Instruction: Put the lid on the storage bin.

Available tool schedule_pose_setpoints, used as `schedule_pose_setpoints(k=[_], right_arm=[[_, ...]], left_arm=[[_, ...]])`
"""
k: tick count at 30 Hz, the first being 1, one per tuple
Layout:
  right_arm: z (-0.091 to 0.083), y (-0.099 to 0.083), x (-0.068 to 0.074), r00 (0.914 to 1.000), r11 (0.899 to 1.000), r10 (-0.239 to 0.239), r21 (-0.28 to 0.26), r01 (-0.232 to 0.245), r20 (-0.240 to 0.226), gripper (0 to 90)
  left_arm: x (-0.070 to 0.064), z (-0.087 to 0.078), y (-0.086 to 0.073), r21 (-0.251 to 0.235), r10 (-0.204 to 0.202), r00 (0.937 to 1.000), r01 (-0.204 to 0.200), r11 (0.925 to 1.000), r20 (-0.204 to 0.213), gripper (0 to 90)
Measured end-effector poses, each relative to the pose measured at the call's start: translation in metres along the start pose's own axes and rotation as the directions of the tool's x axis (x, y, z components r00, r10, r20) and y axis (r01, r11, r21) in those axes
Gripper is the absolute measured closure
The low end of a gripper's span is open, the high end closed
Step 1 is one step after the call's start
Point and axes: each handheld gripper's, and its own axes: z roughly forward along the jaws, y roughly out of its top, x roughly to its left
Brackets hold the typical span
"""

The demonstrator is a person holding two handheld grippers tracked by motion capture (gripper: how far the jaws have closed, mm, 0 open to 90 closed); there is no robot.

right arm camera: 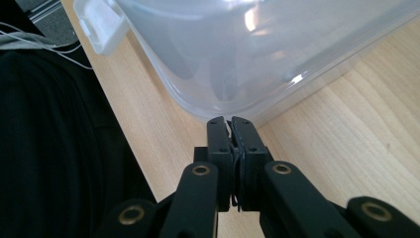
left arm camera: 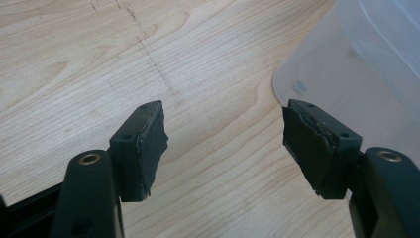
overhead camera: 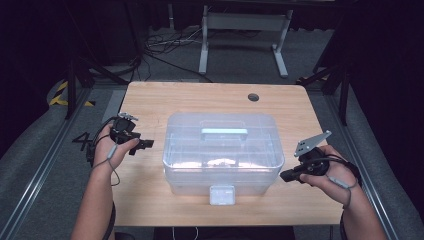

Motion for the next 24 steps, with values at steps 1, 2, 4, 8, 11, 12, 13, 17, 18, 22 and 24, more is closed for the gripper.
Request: schedule_pose_setpoints(k=[1,2,4,8,11,12,13,17,18,22,24], right_arm=[[-0.002,0.0,-0.001,1.0,1.0,0.002,-0.01,-0.002,0.001,87.5],[-0.004,0.0,-0.002,1.0,1.0,0.004,-0.021,-0.004,0.005,87.4],[-0.007,0.0,-0.004,1.0,1.0,0.001,-0.031,0.0,0.006,87.4],[-0.014,0.0,-0.008,0.9998,0.998,0.006,-0.06,-0.005,0.018,87.7],[-0.019,0.001,-0.009,0.9997,0.997,0.003,-0.078,-0.001,0.024,87.6],[-0.021,0.001,-0.01,0.9997,0.996,0.006,-0.091,-0.003,0.025,87.5],[-0.023,0.001,-0.011,0.9997,0.995,0.004,-0.103,-0.001,0.025,87.6],[-0.028,0.003,-0.014,0.9995,0.991,0.007,-0.134,-0.003,0.03,87.6],[-0.03,0.003,-0.017,0.9993,0.988,0.011,-0.153,-0.005,0.037,87.8],[-0.032,0.005,-0.02,0.999,0.983,0.015,-0.183,-0.007,0.043,87.9],[-0.033,0.006,-0.024,0.9984,0.977,0.022,-0.213,-0.011,0.052,88.0]], left_arm=[[0.0,-0.001,-0.001,-0.001,0.0,1.0,0.0,1.0,0.0,33.3],[0.0,-0.002,-0.003,-0.001,0.0,1.0,0.0,1.0,-0.003,33.3],[0.001,-0.004,-0.005,-0.005,-0.005,1.0,0.005,1.0,-0.005,33.3],[0.002,-0.009,-0.01,-0.015,-0.015,0.9998,0.015,0.9998,-0.012,33.3],[0.002,-0.012,-0.013,-0.018,-0.02,0.9997,0.02,0.9996,-0.01,33.3],[0.002,-0.012,-0.014,-0.018,-0.019,0.9997,0.019,0.9997,-0.012,33.3],[0.002,-0.013,-0.016,-0.018,-0.021,0.9997,0.021,0.9996,-0.014,33.3],[0.002,-0.016,-0.02,-0.022,-0.026,0.9995,0.026,0.9994,-0.016,33.3],[0.002,-0.018,-0.022,-0.023,-0.029,0.9994,0.029,0.9993,-0.017,33.2],[0.001,-0.02,-0.026,-0.027,-0.034,0.9993,0.033,0.9991,-0.018,33.2],[0.001,-0.021,-0.028,-0.027,-0.035,0.9993,0.034,0.9991,-0.016,33.2]])
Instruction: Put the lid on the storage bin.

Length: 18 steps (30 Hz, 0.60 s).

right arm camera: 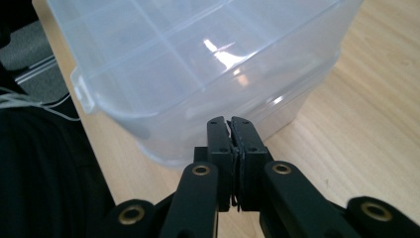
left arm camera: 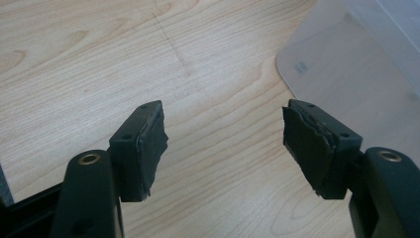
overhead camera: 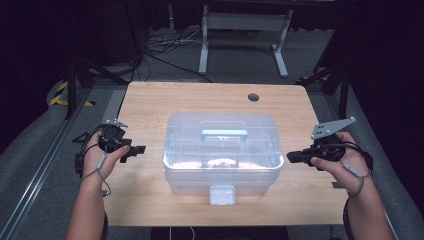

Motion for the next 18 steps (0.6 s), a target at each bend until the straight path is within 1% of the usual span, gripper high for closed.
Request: schedule_pose_setpoints(k=[5,7,8,9,10,13,15,16,18], right_arm=[[0.001,0.004,-0.009,0.9996,0.998,0.018,-0.06,-0.017,0.02,87.8],[0.002,0.005,-0.013,0.9989,0.995,0.031,-0.101,-0.027,0.034,87.2],[0.002,0.005,-0.013,0.9989,0.995,0.031,-0.101,-0.027,0.034,87.2],[0.002,0.005,-0.02,0.9966,0.988,0.056,-0.144,-0.047,0.06,86.9],[0.002,0.005,-0.02,0.9966,0.988,0.056,-0.144,-0.047,0.06,86.9],[0.003,0.003,-0.029,0.9931,0.979,0.088,-0.19,-0.072,0.078,86.5],[0.003,0.001,-0.034,0.9895,0.974,0.107,-0.212,-0.084,0.098,86.3],[0.003,-0.001,-0.038,0.9871,0.969,0.12,-0.228,-0.093,0.106,86.4],[0.004,-0.003,-0.044,0.982,0.963,0.144,-0.247,-0.11,0.122,86.2]], left_arm=[[0.0,-0.004,-0.007,-0.003,-0.003,1.0,0.003,1.0,-0.005,33.1],[0.0,-0.005,-0.009,-0.001,-0.012,0.9999,0.012,0.9999,-0.007,33.1],[0.0,-0.005,-0.009,-0.001,-0.012,0.9999,0.012,0.9999,-0.007,33.1],[0.0,-0.006,-0.011,-0.003,-0.012,0.9999,0.012,0.9999,-0.011,33.1],[0.0,-0.006,-0.011,-0.003,-0.012,0.9999,0.012,0.9999,-0.011,33.1],[-0.001,-0.007,-0.012,-0.002,-0.012,0.9999,0.012,0.9999,-0.012,33.1],[-0.001,-0.006,-0.012,-0.002,-0.011,0.9999,0.011,0.9999,-0.01,33.2],[0.0,-0.006,-0.013,-0.001,-0.007,0.9999,0.007,1.0,-0.009,33.1],[0.0,-0.006,-0.014,0.0,-0.015,0.9999,0.015,0.9999,-0.009,33.1]])
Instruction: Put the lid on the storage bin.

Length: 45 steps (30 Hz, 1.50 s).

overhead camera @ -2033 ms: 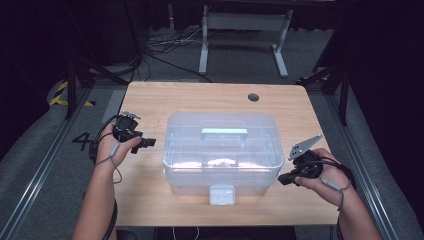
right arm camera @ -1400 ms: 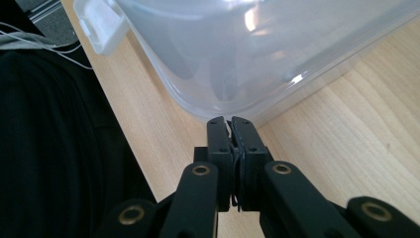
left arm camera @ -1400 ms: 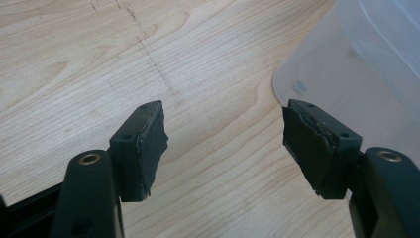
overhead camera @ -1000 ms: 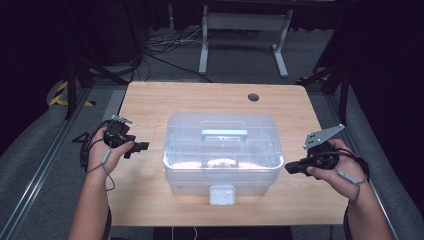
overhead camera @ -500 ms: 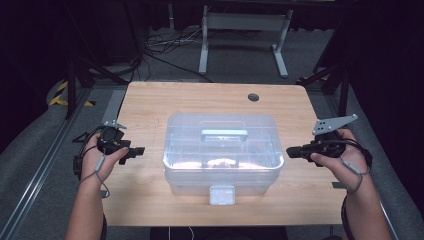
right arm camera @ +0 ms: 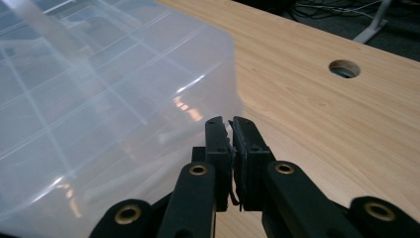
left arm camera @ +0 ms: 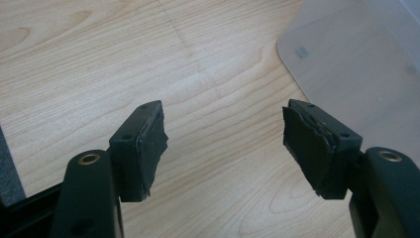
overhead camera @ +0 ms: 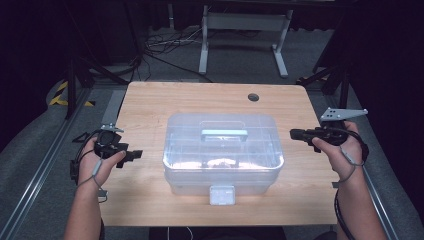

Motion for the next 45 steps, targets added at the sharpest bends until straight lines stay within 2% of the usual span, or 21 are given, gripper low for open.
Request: schedule_pose_setpoints(k=[5,7,12,15,16,20,21,26,38,41,45], right_arm=[[0.004,-0.005,-0.011,0.9987,0.999,0.03,-0.025,-0.029,0.041,85.8],[0.005,-0.007,-0.013,0.9983,0.999,0.032,-0.028,-0.031,0.048,85.6],[0.011,-0.016,-0.027,0.9945,0.997,0.073,-0.03,-0.071,0.074,85.8],[0.013,-0.02,-0.031,0.993,0.997,0.079,-0.024,-0.077,0.087,85.3],[0.015,-0.022,-0.034,0.9913,0.997,0.076,-0.023,-0.074,0.107,84.7],[0.02,-0.028,-0.039,0.9886,0.997,0.078,-0.018,-0.076,0.129,83.2],[0.024,-0.033,-0.042,0.9867,0.998,0.07,-0.014,-0.068,0.147,82.6],[0.03,-0.041,-0.049,0.9862,0.997,0.075,-0.01,-0.074,0.148,81.0],[0.046,-0.064,-0.069,0.9801,0.995,0.097,0.012,-0.101,0.173,70.2],[0.05,-0.067,-0.071,0.9822,0.997,0.073,-0.012,-0.072,0.173,69.0],[0.056,-0.073,-0.074,0.9838,0.998,0.064,-0.013,-0.063,0.168,67.1]], left_arm=[[0.003,-0.003,-0.001,-0.009,-0.004,1.0,0.004,1.0,-0.006,33.1],[0.003,-0.004,-0.001,-0.015,-0.011,0.9999,0.011,0.9998,-0.008,33.1],[0.003,-0.003,-0.001,-0.011,-0.006,0.9999,0.006,0.9999,-0.009,33.1],[0.003,-0.001,0.0,-0.01,-0.007,0.9999,0.007,0.9999,-0.009,33.1],[0.003,0.0,0.001,-0.007,-0.001,0.9999,0.001,1.0,-0.011,33.1],[0.003,0.002,0.002,-0.001,-0.003,0.9999,0.003,1.0,-0.013,33.0],[0.004,0.002,0.002,0.0,0.001,0.9999,-0.001,1.0,-0.014,33.0],[0.006,0.007,0.004,0.013,0.003,0.9999,-0.002,0.9999,-0.013,32.9],[0.007,0.018,0.005,0.025,0.023,0.9997,-0.023,0.9994,0.005,32.6],[0.008,0.02,0.005,0.026,0.028,0.9996,-0.028,0.9993,0.008,32.5],[0.009,0.024,0.004,0.031,0.03,0.9995,-0.031,0.999,0.014,32.5]])
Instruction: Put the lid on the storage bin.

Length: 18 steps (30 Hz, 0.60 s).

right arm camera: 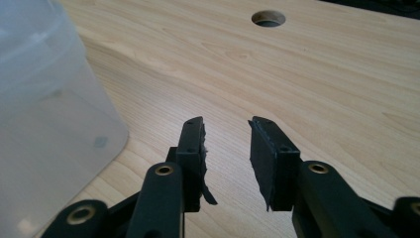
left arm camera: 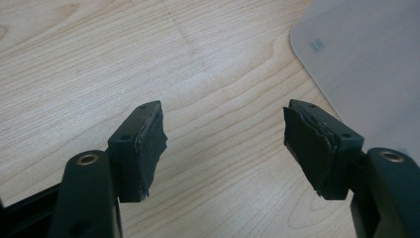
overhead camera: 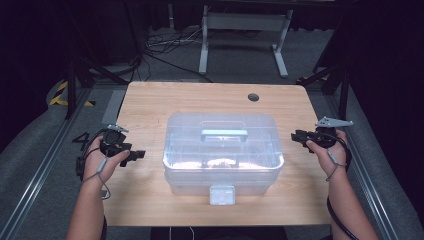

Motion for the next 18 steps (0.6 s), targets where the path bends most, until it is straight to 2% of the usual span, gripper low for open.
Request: schedule_pose_setpoints(k=[7,18], right_arm=[[0.009,-0.01,-0.004,1.0,1.0,0.001,0.015,-0.001,0.003,63.4],[0.026,-0.022,-0.005,0.9996,0.998,-0.028,0.053,0.028,0.001,54.2]], left_arm=[[0.0,0.006,0.0,0.008,0.005,1.0,-0.005,1.0,0.007,32.4],[0.003,0.013,-0.002,0.027,0.006,0.9998,-0.006,0.9996,0.018,32.2]])
